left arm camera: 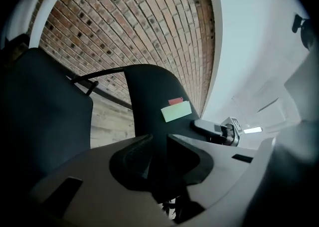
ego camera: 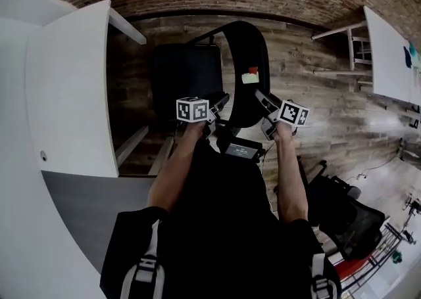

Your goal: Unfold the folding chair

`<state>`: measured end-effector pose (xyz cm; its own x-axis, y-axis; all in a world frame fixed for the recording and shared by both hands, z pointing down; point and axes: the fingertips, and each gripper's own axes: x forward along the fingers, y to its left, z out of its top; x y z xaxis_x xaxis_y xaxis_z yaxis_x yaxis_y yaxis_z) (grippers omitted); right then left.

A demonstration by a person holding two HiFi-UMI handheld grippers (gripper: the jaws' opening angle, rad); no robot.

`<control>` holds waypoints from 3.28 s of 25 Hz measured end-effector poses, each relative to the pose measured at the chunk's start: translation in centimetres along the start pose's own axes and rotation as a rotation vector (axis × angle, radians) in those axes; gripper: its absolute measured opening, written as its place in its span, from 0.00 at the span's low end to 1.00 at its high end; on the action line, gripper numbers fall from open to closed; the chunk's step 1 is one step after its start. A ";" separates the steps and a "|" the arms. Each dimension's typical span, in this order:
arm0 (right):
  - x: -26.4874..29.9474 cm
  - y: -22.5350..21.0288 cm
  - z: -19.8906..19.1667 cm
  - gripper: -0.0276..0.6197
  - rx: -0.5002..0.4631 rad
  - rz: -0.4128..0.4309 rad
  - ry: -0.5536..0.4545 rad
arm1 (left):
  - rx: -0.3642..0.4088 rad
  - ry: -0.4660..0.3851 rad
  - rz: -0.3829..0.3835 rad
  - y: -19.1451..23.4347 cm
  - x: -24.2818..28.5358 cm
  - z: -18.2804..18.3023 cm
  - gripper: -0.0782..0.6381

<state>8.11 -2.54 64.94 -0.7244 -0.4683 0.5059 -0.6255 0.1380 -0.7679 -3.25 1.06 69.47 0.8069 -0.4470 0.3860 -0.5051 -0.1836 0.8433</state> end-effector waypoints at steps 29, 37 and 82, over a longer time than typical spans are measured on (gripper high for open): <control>3.2 -3.2 -2.3 0.18 0.081 0.100 -0.014 | -0.004 0.033 -0.073 -4.3 1.8 -2.2 0.24; 3.4 -3.3 -2.7 0.18 0.113 0.130 -0.039 | -0.022 0.052 -0.054 -4.5 2.1 -4.1 0.24; 2.7 -1.5 -5.4 0.22 0.088 0.085 -0.091 | 0.004 0.172 -0.095 -5.8 3.8 -7.9 0.24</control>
<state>5.51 0.68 69.61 -0.7418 -0.5358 0.4033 -0.5325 0.1049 -0.8399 5.11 7.35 69.00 0.8911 -0.2714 0.3637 -0.4255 -0.2211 0.8775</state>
